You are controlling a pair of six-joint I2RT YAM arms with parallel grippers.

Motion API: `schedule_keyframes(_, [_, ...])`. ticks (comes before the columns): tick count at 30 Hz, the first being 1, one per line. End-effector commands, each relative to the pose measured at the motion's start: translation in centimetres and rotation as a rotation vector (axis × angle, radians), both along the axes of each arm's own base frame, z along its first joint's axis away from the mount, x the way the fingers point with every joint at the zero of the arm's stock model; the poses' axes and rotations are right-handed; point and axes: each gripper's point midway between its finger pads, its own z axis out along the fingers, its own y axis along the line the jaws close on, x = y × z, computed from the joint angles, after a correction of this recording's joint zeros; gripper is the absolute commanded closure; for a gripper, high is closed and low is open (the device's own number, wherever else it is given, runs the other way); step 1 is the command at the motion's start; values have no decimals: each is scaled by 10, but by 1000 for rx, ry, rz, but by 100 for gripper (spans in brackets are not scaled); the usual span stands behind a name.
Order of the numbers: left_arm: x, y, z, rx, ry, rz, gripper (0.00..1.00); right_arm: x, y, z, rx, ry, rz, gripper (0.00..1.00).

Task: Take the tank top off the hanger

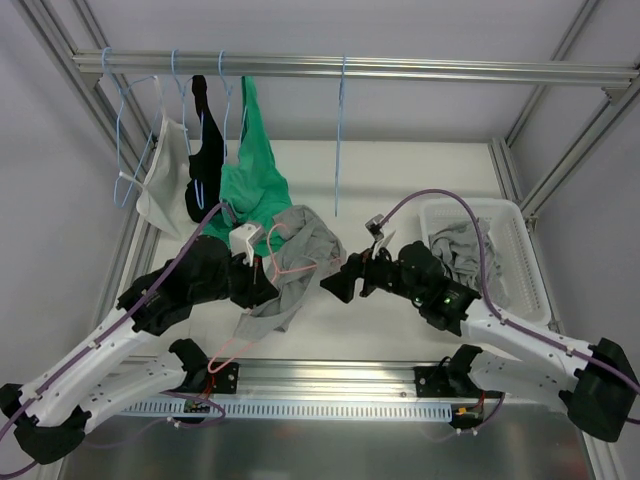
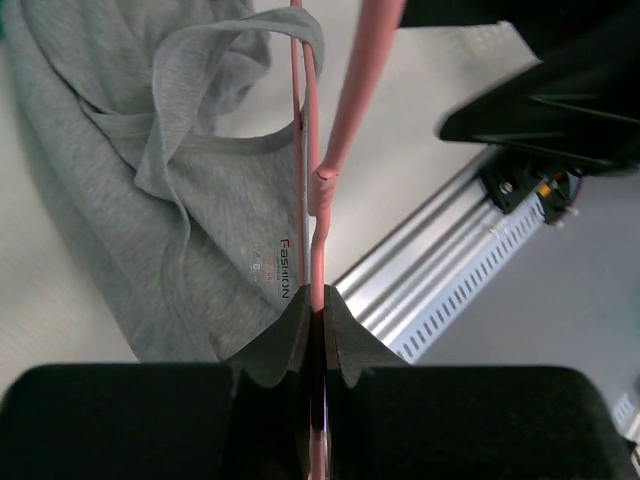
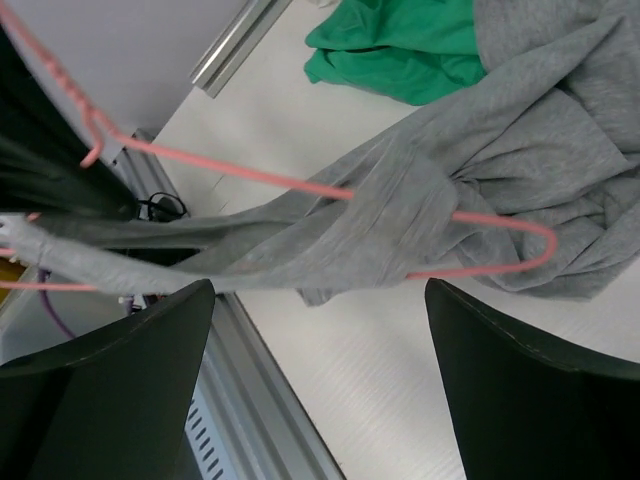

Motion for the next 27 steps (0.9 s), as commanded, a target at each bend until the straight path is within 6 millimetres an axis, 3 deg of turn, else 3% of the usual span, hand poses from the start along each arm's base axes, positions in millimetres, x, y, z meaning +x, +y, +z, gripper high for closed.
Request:
schedule_keyframes(1, [-29, -15, 13, -147, 41, -108, 100, 27, 10, 12, 33, -84, -156, 9])
schedule_keyframes(3, [-34, -15, 12, -180, 42, -120, 100, 23, 22, 0, 2, -63, -126, 12])
schedule_keyframes(10, [-33, -17, 14, -219, 31, -106, 100, 20, 46, -5, -46, -71, -132, 26])
schedule_keyframes(13, [-31, -19, 17, -221, 17, -109, 100, 20, 50, -5, -57, -78, -133, 46])
schedule_keyframes(14, [-31, -18, 17, -217, 16, -108, 100, 21, 49, -5, -60, -82, -141, 62])
schedule_keyframes(16, [-29, -18, 17, -211, 7, -107, 100, 24, 45, -6, -66, -84, -168, 77])
schedule_keyframes(17, [-28, -18, 19, -211, 1, -106, 100, 25, 42, -8, -80, -82, -178, 93])
schedule_keyframes(18, [-27, -18, 18, -205, -9, -108, 100, 26, 40, -8, -85, -83, -191, 97])
schedule_keyframes(24, [-32, -16, 22, -181, -45, -171, 100, 32, 12, 3, -130, -137, -272, 100])
schedule_keyframes(27, [-42, -20, 22, -175, -22, -243, 100, 42, -20, 15, -168, -183, -381, 100])
